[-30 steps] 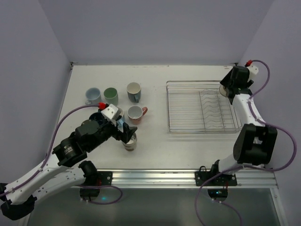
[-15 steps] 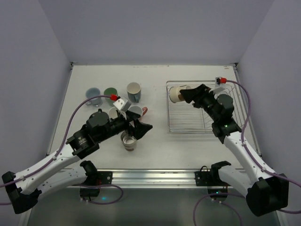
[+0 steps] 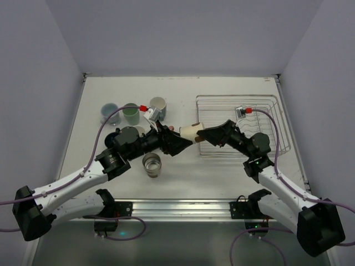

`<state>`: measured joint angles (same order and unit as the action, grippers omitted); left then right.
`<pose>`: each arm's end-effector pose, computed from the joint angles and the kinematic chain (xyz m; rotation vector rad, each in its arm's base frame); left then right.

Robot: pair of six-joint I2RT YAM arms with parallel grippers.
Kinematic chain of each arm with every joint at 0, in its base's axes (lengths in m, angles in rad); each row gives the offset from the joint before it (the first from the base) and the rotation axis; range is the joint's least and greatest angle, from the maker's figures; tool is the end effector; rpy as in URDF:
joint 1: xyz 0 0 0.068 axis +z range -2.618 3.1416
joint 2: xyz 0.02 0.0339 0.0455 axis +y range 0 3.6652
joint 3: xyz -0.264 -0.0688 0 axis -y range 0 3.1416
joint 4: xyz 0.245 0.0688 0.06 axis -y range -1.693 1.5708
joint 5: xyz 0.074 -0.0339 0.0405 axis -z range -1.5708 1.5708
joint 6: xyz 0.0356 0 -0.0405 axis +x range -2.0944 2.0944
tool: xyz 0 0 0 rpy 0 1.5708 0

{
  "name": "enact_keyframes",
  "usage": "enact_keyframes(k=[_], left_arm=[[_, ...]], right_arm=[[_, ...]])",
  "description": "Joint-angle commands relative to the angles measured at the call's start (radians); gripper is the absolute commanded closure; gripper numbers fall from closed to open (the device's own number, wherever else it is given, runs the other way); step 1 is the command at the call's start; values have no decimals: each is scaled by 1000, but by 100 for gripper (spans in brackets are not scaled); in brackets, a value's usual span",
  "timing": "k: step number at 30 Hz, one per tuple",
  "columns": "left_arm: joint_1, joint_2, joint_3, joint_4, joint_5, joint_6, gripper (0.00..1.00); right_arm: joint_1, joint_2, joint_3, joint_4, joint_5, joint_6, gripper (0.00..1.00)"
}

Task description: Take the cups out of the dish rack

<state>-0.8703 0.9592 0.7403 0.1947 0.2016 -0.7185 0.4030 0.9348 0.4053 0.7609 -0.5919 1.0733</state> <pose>0.1425 -0.1800 0.3324 0.3088 1.7536 -1.3595 0.1815 0.0990 0.2777 -0.0514 1.5846 1.5911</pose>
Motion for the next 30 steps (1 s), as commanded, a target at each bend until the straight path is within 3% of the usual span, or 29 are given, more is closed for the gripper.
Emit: enact_keyframes(k=[1, 9, 11, 12, 14, 15, 17, 18, 19, 21, 22, 27, 30], left_arm=[[8, 13, 5, 115, 15, -56, 28], [8, 12, -24, 213, 45, -82, 36], [8, 21, -21, 241, 68, -79, 55], [8, 26, -15, 247, 76, -72, 78], [8, 18, -12, 239, 71, -55, 92], [8, 9, -3, 223, 46, -42, 100], [8, -32, 19, 134, 9, -4, 100], [8, -48, 37, 88, -34, 16, 100], [8, -62, 59, -43, -63, 65, 100], [8, -79, 155, -205, -125, 123, 100], [8, -65, 194, -406, -143, 180, 100], [8, 13, 439, -994, -255, 287, 100], [8, 55, 484, -1147, -248, 310, 100]], right_arm=[[13, -8, -28, 225, -74, 96, 65], [63, -2, -33, 218, -37, 94, 64], [103, 44, -26, 273, -36, 115, 63], [123, 68, -22, 299, -31, 126, 61], [138, 87, -17, 314, -26, 129, 58], [143, 91, -16, 318, -22, 129, 44], [142, 73, -23, 292, 7, 122, 24], [142, 59, -26, 232, 42, 88, 6], [140, 44, -22, 189, 53, 68, 1], [140, 1, -7, 61, 70, -1, 1], [142, -13, -2, 16, 73, -28, 1], [140, -125, 24, -370, 153, -250, 1], [142, -194, 10, -504, 239, -335, 1]])
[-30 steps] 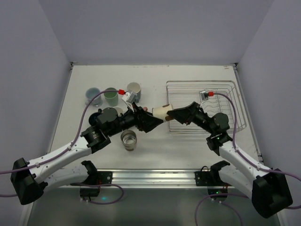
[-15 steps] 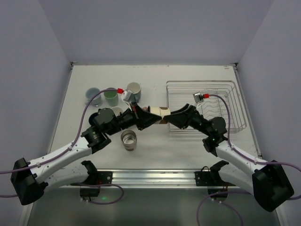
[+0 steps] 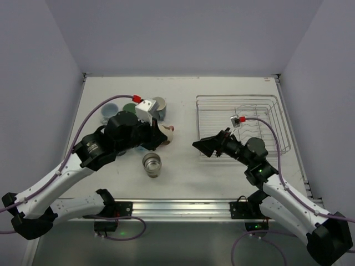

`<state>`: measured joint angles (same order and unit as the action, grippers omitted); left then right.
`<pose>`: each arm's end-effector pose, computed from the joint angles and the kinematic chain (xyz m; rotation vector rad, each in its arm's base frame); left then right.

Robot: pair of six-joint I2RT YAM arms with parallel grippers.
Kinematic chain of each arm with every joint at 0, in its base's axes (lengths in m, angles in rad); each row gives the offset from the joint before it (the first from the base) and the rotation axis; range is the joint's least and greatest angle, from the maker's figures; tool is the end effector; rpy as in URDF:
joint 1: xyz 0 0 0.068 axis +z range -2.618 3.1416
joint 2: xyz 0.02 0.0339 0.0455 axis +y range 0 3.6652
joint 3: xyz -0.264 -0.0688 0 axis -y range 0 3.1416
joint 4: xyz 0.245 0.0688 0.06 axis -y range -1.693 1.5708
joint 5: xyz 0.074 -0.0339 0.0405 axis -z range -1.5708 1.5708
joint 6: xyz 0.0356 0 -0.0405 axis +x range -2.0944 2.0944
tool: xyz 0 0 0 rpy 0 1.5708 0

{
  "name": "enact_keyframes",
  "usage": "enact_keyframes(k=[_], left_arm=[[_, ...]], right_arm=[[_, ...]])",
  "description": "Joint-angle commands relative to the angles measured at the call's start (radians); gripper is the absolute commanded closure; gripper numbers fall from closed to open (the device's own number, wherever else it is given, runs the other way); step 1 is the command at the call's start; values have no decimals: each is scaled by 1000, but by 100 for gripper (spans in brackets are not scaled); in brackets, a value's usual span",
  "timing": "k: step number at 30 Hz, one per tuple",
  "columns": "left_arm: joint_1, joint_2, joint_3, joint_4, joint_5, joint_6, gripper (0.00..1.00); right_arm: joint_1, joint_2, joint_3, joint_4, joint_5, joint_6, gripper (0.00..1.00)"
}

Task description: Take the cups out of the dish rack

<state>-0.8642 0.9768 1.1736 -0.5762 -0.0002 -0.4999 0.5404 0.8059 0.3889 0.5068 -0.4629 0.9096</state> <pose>0.1315 -0.1541 0.3984 0.3730 2.0260 -0.8801 0.1555 0.1119 0.2691 -0.1143 1.6842 1.4743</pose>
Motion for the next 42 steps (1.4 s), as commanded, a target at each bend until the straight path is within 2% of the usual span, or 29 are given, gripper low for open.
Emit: enact_keyframes(k=[1, 6, 13, 37, 38, 41, 42], left_arm=[[1, 48, 52, -402, -38, 98, 100], [-25, 131, 77, -504, -83, 115, 100], [-61, 220, 124, -542, -132, 130, 100], [-122, 278, 0, -487, -169, 126, 100], [-122, 278, -2, -481, -176, 127, 97], [-122, 275, 3, -473, -193, 123, 80], [-122, 272, 9, -472, -198, 123, 69]], right_arm=[[4, -80, 24, -275, 128, -184, 1], [4, -160, 11, -376, 225, -239, 1], [4, -178, 2, -398, 260, -264, 1], [3, -157, 5, -372, 251, -265, 1], [3, -155, 5, -372, 250, -265, 1], [3, -152, 7, -372, 244, -264, 1], [4, -152, 8, -372, 244, -264, 1]])
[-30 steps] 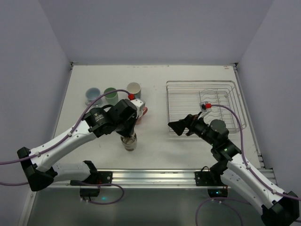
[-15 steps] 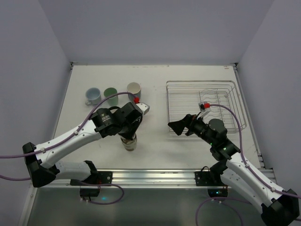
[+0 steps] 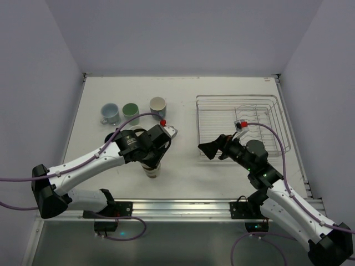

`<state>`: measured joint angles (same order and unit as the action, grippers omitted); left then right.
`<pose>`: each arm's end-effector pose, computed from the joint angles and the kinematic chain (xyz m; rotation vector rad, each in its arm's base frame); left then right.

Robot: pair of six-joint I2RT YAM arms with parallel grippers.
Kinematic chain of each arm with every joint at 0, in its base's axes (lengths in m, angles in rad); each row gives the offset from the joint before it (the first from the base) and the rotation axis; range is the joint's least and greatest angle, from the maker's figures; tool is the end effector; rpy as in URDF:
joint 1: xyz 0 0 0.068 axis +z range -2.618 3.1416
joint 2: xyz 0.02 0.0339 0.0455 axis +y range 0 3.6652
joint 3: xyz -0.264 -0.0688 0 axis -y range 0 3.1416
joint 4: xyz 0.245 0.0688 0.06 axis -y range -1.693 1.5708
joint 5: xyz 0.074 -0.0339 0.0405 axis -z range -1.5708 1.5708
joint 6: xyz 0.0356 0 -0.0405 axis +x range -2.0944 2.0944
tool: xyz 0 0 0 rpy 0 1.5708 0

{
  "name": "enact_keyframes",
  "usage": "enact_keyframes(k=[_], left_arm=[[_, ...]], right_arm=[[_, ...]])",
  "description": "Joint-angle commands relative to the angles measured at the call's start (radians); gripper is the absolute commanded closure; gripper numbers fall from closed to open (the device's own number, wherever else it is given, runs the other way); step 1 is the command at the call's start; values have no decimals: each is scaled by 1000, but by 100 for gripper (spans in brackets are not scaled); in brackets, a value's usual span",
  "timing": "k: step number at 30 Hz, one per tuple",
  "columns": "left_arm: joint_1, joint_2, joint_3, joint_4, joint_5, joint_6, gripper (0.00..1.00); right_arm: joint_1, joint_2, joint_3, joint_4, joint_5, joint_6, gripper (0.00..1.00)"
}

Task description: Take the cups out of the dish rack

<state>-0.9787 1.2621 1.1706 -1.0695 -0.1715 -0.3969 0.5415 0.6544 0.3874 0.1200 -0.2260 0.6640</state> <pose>0.1349 -0.1897 0.3023 0.7316 2.6124 -0.1777 0.1417 0.0946 0.2515 -0.0668 1.8378 1.0664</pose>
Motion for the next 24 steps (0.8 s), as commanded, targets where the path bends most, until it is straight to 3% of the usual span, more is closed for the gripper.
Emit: enact_keyframes(k=[1, 3, 5, 6, 7, 14, 15, 18, 24], left_arm=[[-8, -15, 18, 25, -32, 18, 64], [-8, -24, 35, 31, -48, 16, 47], [-8, -33, 50, 43, -65, 12, 37], [-8, -44, 67, 46, -72, 9, 21], [-8, -50, 78, 55, -88, 10, 17], [-8, -225, 156, 219, -144, 12, 9], [-8, -252, 159, 252, -146, 18, 0], [-8, -372, 167, 362, -177, 43, 0], [-8, -570, 175, 491, -381, 76, 0]], right_arm=[[2, -2, 10, 15, 7, -18, 1], [3, -7, 11, 10, 7, -18, 1], [3, -15, 19, 3, 10, -20, 1], [3, -19, 30, -3, 11, -20, 1], [3, -24, 34, -16, 13, -24, 1], [2, -125, 129, -117, 60, -67, 1], [3, -166, 145, -150, 73, -76, 1], [2, -238, 235, -224, 135, -116, 1], [2, -423, 352, -330, 307, -187, 1]])
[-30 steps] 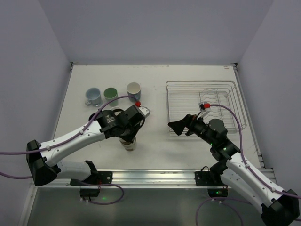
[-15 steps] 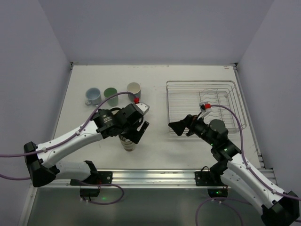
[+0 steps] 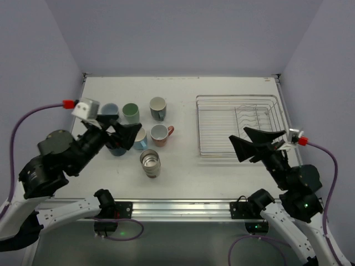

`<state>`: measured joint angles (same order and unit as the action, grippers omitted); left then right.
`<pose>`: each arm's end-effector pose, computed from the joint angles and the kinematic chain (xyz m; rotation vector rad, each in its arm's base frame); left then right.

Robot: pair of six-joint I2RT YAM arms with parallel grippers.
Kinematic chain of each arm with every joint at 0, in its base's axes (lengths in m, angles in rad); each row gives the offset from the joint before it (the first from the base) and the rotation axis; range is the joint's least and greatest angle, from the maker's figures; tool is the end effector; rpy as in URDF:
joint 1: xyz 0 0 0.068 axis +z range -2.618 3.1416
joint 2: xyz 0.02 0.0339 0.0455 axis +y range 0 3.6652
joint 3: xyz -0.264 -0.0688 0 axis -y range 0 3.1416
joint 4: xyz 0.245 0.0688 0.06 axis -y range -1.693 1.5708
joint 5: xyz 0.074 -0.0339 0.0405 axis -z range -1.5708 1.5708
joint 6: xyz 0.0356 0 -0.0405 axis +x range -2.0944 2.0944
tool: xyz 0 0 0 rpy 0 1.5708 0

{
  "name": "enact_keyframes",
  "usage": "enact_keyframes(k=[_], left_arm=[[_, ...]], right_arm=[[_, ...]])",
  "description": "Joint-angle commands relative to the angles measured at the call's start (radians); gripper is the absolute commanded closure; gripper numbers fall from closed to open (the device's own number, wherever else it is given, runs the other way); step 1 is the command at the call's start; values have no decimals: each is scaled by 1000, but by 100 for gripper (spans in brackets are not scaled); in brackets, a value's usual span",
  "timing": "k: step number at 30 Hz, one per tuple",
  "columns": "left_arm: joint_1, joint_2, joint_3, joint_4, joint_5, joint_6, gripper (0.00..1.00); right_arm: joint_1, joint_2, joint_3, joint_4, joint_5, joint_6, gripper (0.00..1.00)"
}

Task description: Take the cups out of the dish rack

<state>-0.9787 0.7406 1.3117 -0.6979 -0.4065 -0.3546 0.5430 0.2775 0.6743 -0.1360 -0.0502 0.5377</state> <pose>0.0701 -0.0790 0.4611 0.2286 1.7150 -0.6512 0.0631 0.0401 0.3641 -0.0485 1.3713 0.9480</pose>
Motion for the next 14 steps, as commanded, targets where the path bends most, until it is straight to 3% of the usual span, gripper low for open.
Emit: enact_keyframes(k=[1, 3, 8, 14], left_arm=[[-9, -70, 35, 141, -173, 39, 0], [-8, -136, 18, 175, -184, 65, 0], [-9, -285, -104, 293, -210, 114, 0], [-8, -304, -160, 261, -288, 103, 0]], right_arm=[[0, -63, 99, -109, 163, -71, 1], [0, -69, 148, -145, 258, -88, 1], [0, -106, 160, -163, 325, -143, 1], [0, -103, 136, -122, 342, -143, 1]])
